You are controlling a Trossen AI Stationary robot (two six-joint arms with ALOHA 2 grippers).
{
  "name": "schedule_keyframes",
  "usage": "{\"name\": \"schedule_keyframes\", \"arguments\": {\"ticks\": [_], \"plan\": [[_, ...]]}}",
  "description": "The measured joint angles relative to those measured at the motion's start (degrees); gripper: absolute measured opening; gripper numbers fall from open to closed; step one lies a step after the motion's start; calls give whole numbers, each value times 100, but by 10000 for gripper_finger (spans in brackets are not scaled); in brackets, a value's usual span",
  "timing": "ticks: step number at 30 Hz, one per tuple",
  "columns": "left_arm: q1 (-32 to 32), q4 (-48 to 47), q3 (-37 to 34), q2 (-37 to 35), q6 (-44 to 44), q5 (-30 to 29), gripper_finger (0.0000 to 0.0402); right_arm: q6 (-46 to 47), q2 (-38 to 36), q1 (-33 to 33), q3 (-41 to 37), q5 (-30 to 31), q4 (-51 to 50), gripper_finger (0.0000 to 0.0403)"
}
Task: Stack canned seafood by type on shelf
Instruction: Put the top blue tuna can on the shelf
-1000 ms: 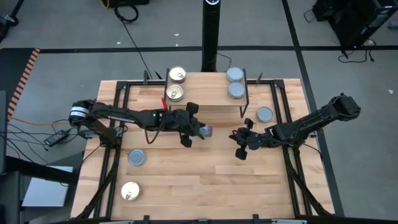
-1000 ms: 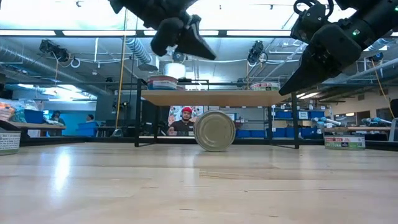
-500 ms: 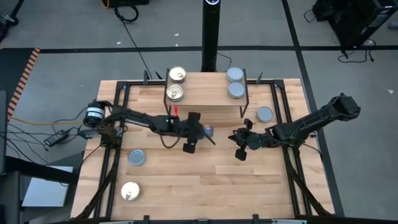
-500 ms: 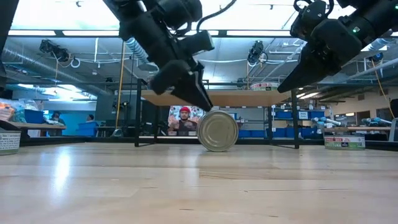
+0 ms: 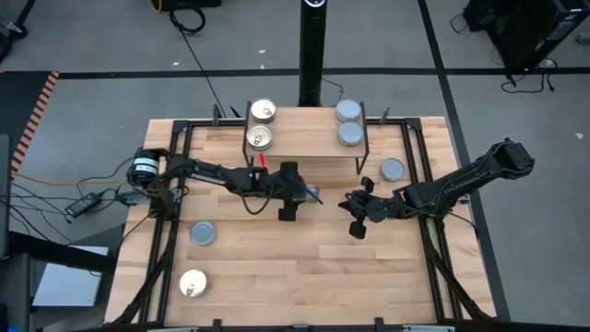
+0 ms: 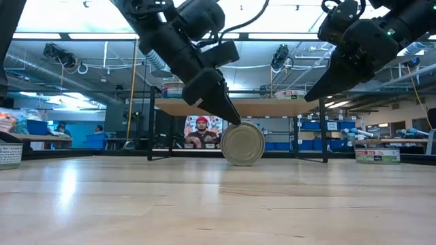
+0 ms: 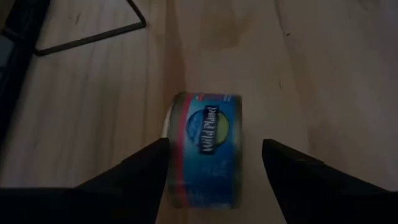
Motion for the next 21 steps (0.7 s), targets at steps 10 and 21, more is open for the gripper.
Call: {"name": "schedule_keyframes", "arguments": {"ticks": [10, 21], "plan": [[17, 124, 0, 46, 352, -402, 266, -28, 0, 0, 0, -4, 34, 9], [49, 152, 0, 260, 827, -215, 267, -34, 0, 0, 0, -155, 124, 9]]}}
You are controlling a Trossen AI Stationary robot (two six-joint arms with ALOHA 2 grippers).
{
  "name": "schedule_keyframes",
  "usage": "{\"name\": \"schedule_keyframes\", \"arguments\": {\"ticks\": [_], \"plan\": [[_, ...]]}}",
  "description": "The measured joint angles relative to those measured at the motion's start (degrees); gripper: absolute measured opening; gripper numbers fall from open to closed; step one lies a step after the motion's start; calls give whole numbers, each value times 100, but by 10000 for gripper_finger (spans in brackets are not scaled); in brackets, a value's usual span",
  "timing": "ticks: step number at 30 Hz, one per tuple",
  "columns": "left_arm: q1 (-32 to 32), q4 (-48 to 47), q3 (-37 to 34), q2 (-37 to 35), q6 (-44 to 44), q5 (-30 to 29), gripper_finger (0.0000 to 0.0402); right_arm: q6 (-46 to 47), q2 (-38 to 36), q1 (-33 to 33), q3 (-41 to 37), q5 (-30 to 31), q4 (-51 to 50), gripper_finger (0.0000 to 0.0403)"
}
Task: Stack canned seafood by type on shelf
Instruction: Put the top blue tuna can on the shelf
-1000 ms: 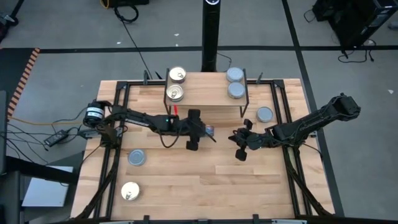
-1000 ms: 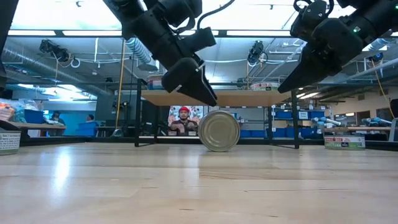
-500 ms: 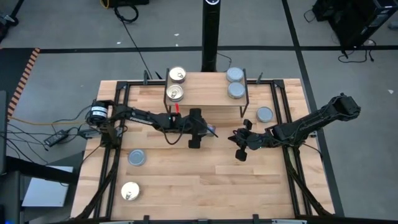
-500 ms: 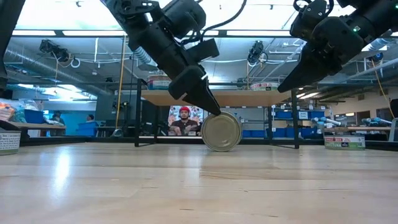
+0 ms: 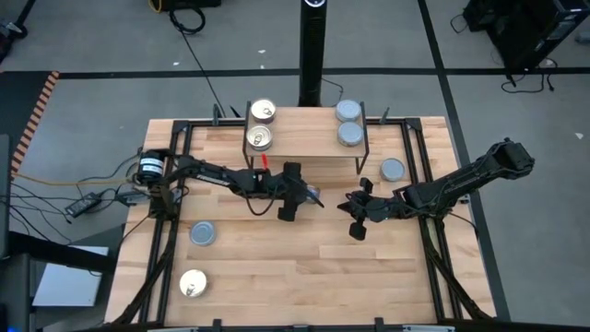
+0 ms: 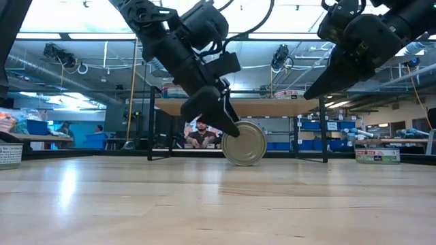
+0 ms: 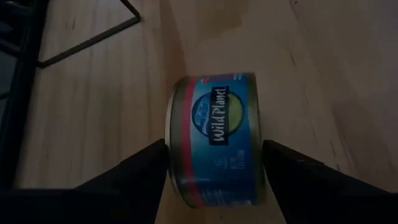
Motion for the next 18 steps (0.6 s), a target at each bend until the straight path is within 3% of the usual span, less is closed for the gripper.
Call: {"name": "schedule_keyframes", "arguments": {"ticks": [5, 10, 18], "plan": [[38, 149, 2, -2, -28, 6, 267, -12, 0, 0, 0, 0, 39, 9], [136, 23, 8, 84, -84, 493, 262, -14, 1, 0, 0, -1, 43, 9], [83, -69, -2, 79, 388, 170, 204, -17, 2, 0, -2, -4, 76, 10]]}}
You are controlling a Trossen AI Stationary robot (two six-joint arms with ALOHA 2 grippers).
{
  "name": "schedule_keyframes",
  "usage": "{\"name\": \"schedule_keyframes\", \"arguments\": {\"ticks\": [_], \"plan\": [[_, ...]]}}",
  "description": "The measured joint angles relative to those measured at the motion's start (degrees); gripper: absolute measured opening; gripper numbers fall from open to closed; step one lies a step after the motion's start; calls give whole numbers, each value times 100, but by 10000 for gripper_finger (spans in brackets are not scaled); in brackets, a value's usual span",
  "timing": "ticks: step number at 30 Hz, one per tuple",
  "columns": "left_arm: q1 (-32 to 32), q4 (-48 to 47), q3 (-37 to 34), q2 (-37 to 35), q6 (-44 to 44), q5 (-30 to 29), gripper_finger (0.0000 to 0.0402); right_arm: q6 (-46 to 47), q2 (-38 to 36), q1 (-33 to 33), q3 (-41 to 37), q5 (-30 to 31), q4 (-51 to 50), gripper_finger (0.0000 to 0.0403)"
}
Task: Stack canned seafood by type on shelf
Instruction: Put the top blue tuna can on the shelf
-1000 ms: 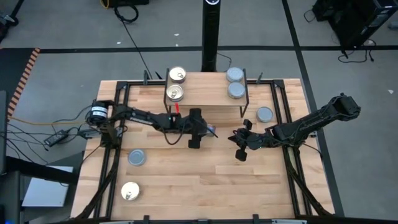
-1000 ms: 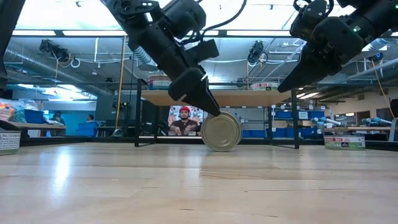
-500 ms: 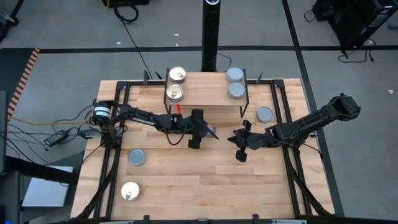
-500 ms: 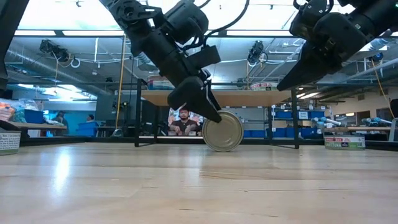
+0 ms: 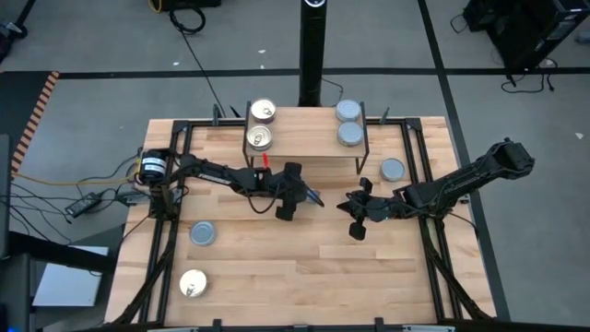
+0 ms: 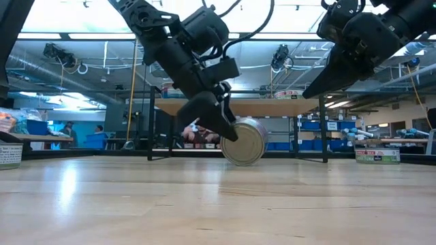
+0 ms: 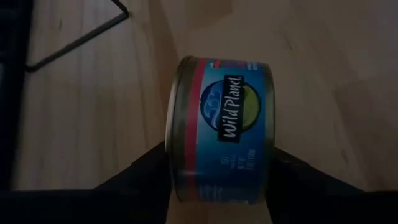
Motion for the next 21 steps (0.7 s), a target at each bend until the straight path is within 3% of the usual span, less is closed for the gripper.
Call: {"name": "schedule_keyframes", "arguments": {"ticks": [4, 10, 15, 21], "plan": [[-148, 45, 0, -2, 470, -394, 204, 0, 0, 0, 0, 0, -2, 10], [-459, 352, 0, -245, 1050, -1461, 204, 1, 0, 0, 0, 0, -44, 10], [-567, 448, 0, -852, 1231, -2448, 204, 2, 0, 0, -2, -20, -42, 10], [-234, 572, 2, -1604, 1353, -3448, 204, 2, 2, 0, -2, -103, -2, 10]]}}
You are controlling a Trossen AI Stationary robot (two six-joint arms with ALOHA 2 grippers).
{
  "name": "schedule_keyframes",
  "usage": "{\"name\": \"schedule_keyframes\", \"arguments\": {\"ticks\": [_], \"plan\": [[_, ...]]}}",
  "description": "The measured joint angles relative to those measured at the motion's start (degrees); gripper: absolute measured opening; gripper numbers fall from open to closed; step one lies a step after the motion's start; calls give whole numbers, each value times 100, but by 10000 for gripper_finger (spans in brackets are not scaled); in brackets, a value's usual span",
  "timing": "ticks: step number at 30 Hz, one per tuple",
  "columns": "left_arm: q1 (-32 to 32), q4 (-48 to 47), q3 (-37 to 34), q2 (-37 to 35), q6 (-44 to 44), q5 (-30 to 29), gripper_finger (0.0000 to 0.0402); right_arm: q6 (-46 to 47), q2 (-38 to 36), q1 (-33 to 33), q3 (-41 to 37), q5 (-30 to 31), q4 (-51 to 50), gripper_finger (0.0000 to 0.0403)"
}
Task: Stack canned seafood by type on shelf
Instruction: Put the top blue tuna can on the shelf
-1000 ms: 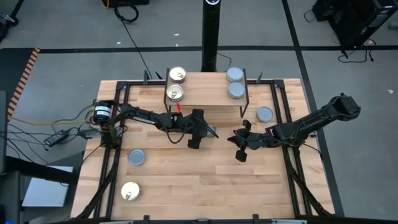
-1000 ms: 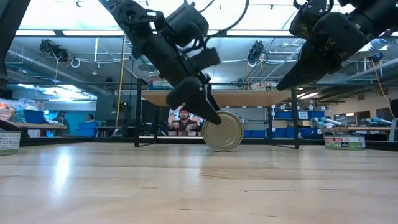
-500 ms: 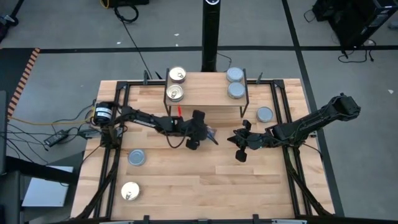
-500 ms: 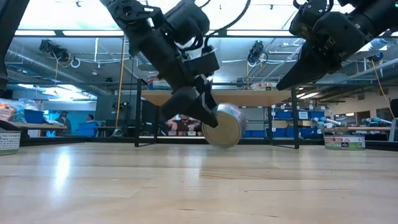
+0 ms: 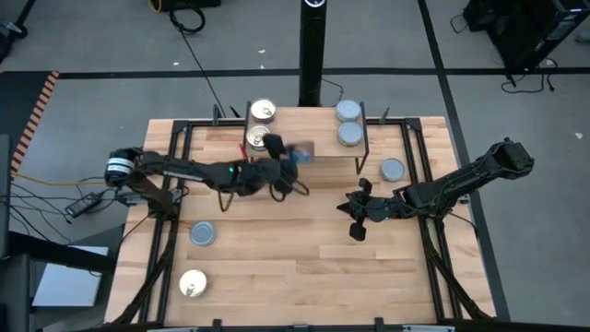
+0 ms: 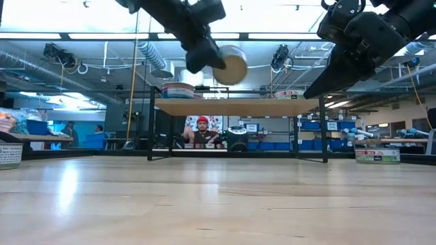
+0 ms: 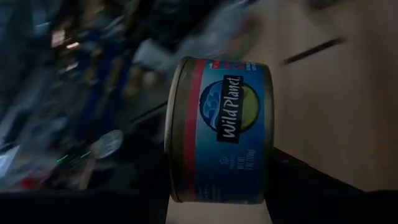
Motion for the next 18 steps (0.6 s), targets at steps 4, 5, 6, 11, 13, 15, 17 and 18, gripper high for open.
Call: {"name": "schedule_keyframes", "arguments": {"ticks": [4, 5, 6, 11, 13, 15, 17, 18], "plan": [[403, 114, 7, -7, 445, -550, 204, 0, 0, 0, -1, 0, 66, 10], [500, 112, 7, 59, 522, -593, 204, 0, 0, 0, -2, 0, 78, 10], [589, 133, 7, 126, 591, -590, 204, 0, 0, 0, -2, 0, 89, 10], [816, 64, 121, 515, 736, -550, 204, -4, -2, 0, -2, 0, 119, 10], [846, -58, 284, 621, 732, -469, 204, -22, -2, 0, 0, 0, 125, 10], [852, -325, 509, 714, 601, -353, 204, -42, -2, 0, 0, 0, 124, 10], [850, -703, 736, 813, 403, -162, 204, -43, -2, 0, 0, 0, 106, 10], [849, -885, 828, 870, 303, -120, 204, -44, -2, 0, 0, 0, 88, 10]]}}
